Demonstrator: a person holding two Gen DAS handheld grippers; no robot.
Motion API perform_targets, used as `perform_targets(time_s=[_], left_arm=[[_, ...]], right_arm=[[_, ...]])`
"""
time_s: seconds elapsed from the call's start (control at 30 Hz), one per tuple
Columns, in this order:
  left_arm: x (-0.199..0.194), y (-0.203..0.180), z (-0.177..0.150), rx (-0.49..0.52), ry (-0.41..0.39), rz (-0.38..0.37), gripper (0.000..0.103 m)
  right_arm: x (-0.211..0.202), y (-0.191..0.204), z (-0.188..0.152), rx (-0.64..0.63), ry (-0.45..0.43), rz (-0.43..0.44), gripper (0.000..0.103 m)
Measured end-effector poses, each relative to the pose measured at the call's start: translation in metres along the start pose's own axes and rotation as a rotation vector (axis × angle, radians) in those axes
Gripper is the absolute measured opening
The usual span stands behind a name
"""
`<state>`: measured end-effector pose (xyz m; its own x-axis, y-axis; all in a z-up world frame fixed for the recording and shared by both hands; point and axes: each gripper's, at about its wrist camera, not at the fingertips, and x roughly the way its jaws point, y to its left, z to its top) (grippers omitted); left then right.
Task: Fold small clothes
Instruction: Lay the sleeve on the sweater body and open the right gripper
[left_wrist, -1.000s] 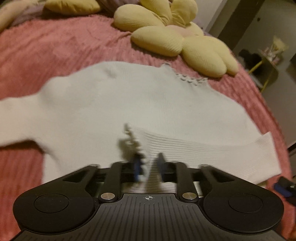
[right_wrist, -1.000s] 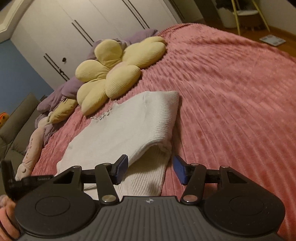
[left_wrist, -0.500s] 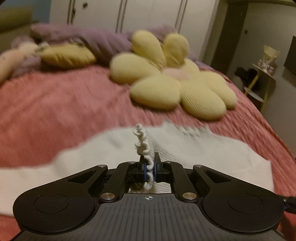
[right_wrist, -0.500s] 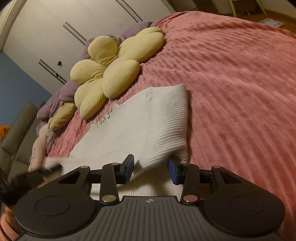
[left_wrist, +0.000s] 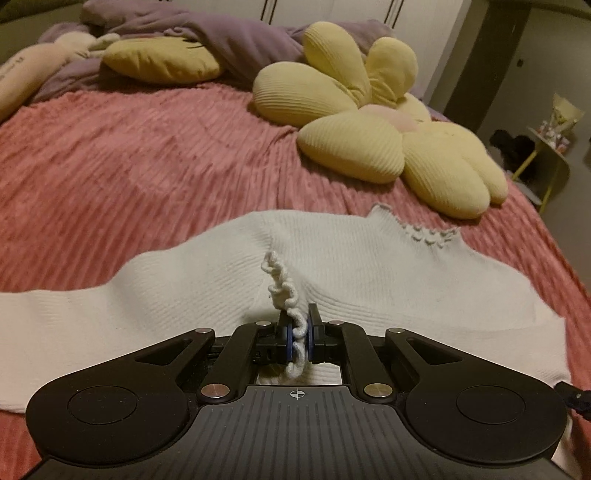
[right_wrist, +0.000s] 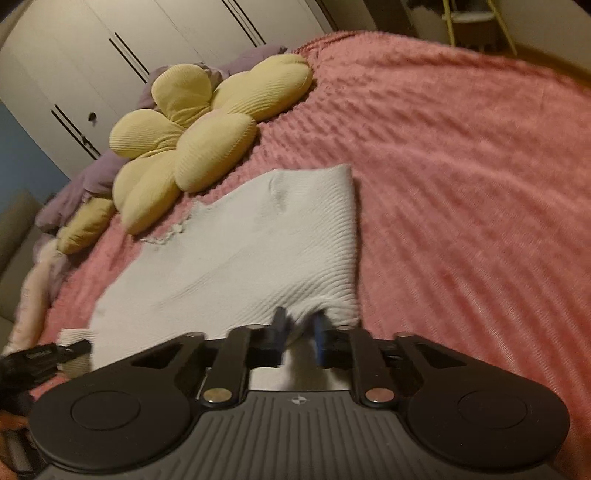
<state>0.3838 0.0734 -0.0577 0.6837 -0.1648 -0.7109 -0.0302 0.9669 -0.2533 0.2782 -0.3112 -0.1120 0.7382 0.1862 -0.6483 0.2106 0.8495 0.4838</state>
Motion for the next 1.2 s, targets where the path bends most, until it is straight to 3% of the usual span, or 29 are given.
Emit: perform_targets(time_s=[0.2, 0.37, 0.43, 0.53, 0.6, 0.7, 0.83, 0.93, 1.1, 1.2], left_arm=[[0.015, -0.005, -0.005, 0.024, 0.024, -0.002, 0.01], [0.019, 0.001, -0.011, 0.034, 0.031, 0.026, 0.026], [0.011, 0.008, -0.01, 0.014, 0.022, 0.03, 0.028], [-0.006, 0.02, -0.009, -0.006, -0.013, 0.031, 0.031], [-0.013, 0.028, -0.009, -0.024, -0.024, 0.052, 0.031], [-0.013, 0.03, -0.011, -0.048, -0.008, 0.048, 0.031], [-0.002, 0.016, -0.018, -0.013, 0.031, 0.028, 0.031], [0.008, 0.012, -0.023, 0.011, 0.036, 0.078, 0.031], [0.005, 0.006, -0.024, 0.06, 0.037, 0.115, 0.033], [-0.009, 0.011, -0.025, 0.017, 0.063, 0.096, 0.054]], right_arm=[[-0.008, 0.003, -0.003, -0.097, -0.106, -0.118, 0.005], [-0.002, 0.007, -0.009, -0.173, -0.1, -0.142, 0.006], [-0.004, 0.01, -0.008, -0.202, -0.066, -0.128, 0.012], [-0.021, 0.01, -0.005, -0.189, -0.016, -0.068, 0.029], [-0.036, 0.015, -0.007, -0.222, -0.041, -0.041, 0.036], [-0.044, 0.028, -0.009, -0.313, -0.085, -0.063, 0.036], [-0.022, 0.046, -0.01, -0.393, -0.066, -0.106, 0.032], [0.002, 0.053, -0.015, -0.493, -0.035, -0.18, 0.018], [0.013, 0.049, -0.015, -0.542, -0.031, -0.188, 0.016], [0.014, 0.054, -0.016, -0.585, -0.02, -0.203, 0.016]])
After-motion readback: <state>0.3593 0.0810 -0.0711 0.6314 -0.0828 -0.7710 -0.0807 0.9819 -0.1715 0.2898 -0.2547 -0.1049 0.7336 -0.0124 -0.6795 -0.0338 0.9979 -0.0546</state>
